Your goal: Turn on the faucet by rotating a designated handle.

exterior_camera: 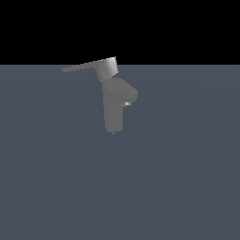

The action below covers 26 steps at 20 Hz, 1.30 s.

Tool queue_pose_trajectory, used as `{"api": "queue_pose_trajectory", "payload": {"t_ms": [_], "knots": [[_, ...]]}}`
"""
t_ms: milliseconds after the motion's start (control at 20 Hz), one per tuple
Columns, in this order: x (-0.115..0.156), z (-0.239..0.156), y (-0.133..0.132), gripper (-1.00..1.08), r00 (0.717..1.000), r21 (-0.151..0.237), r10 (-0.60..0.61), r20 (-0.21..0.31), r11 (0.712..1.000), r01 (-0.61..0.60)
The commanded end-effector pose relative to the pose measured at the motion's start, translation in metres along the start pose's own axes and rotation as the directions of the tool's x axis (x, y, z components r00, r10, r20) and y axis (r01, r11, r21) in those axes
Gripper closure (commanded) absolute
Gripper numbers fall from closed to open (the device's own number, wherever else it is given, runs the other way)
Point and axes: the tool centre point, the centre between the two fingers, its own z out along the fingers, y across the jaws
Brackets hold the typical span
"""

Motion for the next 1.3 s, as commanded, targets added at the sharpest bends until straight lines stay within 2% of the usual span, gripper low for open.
{"api": "queue_pose_trajectory", "payload": {"t_ms": [0, 400, 750, 1000, 1250], "knots": [[0.000, 0.000, 0.000, 1.08, 1.000, 0.000, 0.000, 0.000, 1.000, 0.000], [0.008, -0.001, -0.002, 1.08, 0.999, -0.009, 0.036, 0.003, 0.999, -0.036], [0.028, -0.001, -0.007, 1.08, 0.992, -0.031, 0.125, 0.008, 0.992, -0.125], [0.050, 0.001, -0.014, 1.08, 0.976, -0.053, 0.218, 0.009, 0.975, -0.217], [0.076, 0.004, -0.023, 1.08, 0.948, -0.075, 0.317, 0.005, 0.946, -0.316]]}}
